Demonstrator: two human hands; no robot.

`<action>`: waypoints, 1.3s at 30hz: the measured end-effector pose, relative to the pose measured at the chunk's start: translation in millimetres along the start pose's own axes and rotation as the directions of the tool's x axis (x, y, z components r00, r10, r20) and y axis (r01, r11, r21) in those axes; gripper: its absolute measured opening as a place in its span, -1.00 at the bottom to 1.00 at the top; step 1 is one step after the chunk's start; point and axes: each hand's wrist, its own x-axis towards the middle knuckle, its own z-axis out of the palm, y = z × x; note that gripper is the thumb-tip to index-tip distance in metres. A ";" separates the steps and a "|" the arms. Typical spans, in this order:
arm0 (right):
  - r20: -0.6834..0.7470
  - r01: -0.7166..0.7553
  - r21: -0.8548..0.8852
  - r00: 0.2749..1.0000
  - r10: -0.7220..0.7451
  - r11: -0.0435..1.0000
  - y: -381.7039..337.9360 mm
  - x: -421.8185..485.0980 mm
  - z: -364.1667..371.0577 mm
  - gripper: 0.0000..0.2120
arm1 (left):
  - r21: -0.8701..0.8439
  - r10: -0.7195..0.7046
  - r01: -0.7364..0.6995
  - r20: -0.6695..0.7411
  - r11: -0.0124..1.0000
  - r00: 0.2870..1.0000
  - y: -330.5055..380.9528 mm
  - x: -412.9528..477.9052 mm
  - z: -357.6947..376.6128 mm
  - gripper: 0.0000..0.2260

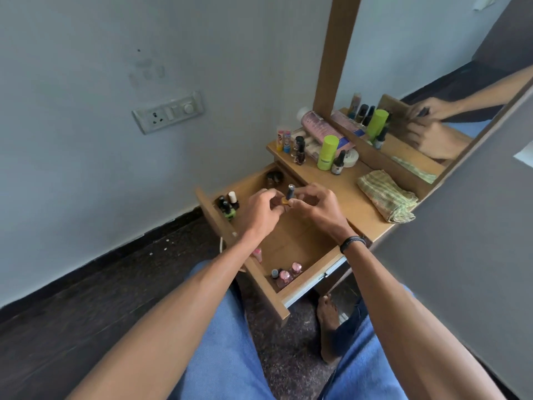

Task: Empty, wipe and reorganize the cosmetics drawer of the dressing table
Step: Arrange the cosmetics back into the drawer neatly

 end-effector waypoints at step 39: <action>0.380 -0.017 -0.191 0.921 0.090 0.981 3.6 60.4 145.9 -0.89 | 0.486 -0.108 0.196 -0.204 0.852 0.973 -88.8 -1.3 -41.7 -0.83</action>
